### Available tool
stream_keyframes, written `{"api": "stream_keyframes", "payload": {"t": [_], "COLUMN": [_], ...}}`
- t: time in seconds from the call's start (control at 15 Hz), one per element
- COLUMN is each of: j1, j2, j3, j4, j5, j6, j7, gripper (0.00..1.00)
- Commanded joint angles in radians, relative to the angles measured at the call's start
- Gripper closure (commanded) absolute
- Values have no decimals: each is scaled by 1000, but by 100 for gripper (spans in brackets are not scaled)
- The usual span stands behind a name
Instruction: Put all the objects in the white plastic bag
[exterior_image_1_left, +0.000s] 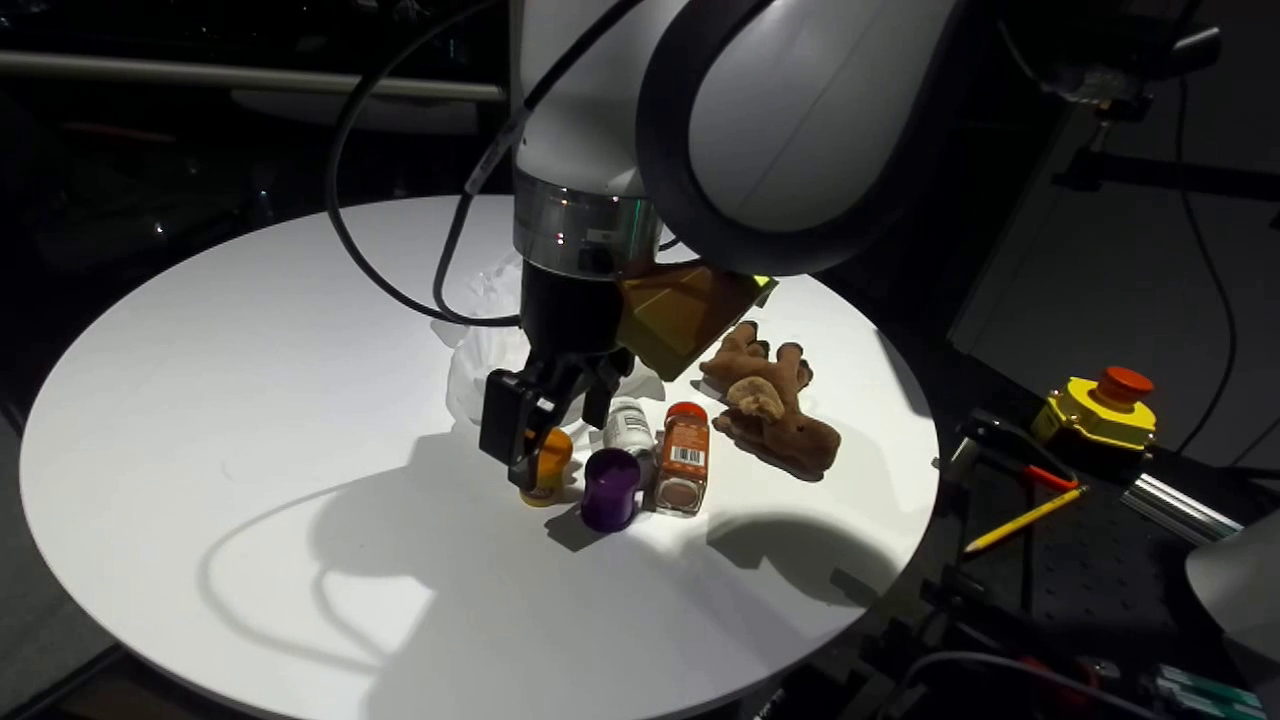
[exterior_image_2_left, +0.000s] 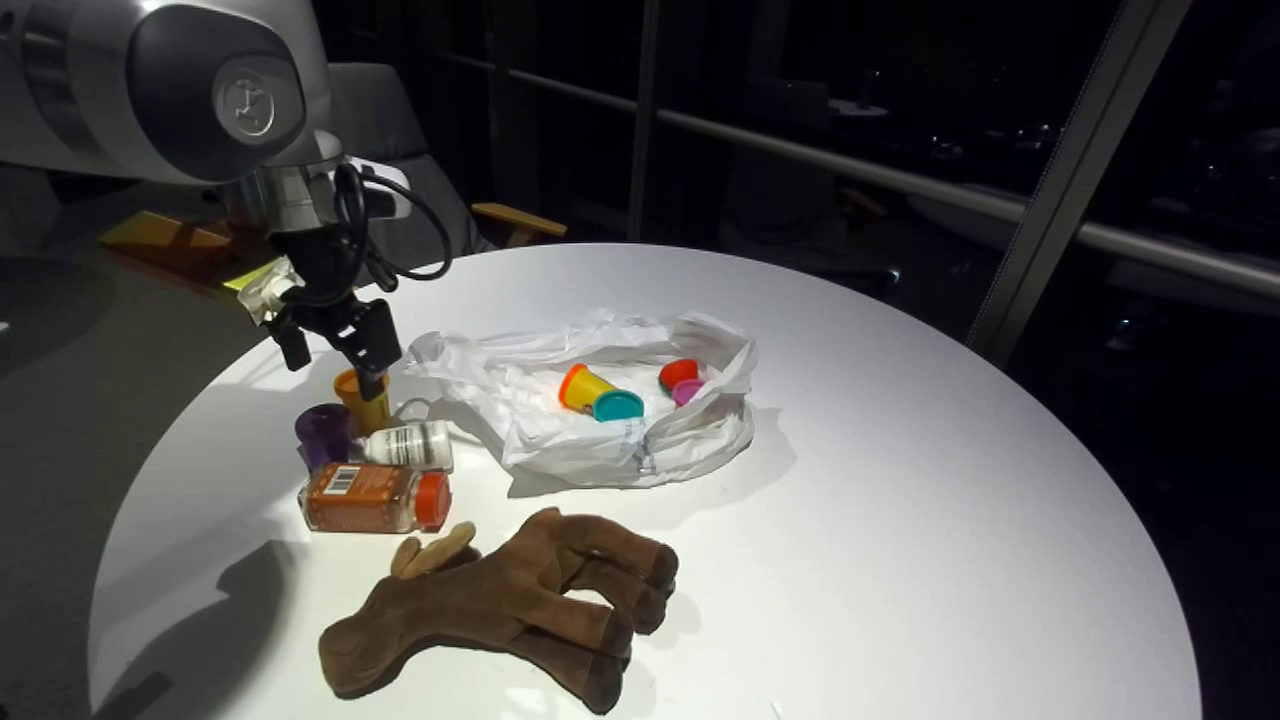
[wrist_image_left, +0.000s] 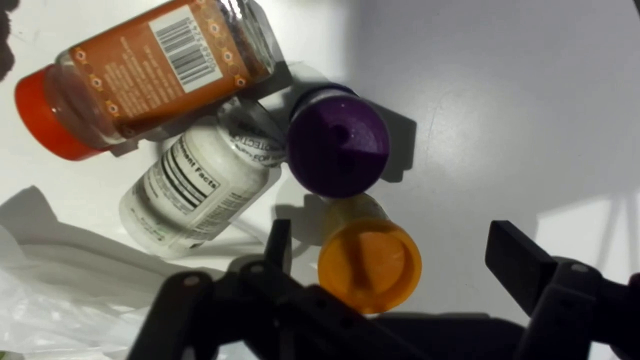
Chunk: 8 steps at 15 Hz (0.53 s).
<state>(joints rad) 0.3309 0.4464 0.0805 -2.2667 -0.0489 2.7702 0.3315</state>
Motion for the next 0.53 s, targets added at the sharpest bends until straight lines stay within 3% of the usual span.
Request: {"api": "stream_keyframes", "payload": {"t": [0.0,0.4,0.47], "j1": [0,10,10], "j2": [37,107,114], "j3": [-12,-43,-44], "j4": [61,132,137], "j5": [-10,-33,-30], "j6": [-32,-44,-46], "j7": [-20,-22,-23], "gripper": [0,0,15]}}
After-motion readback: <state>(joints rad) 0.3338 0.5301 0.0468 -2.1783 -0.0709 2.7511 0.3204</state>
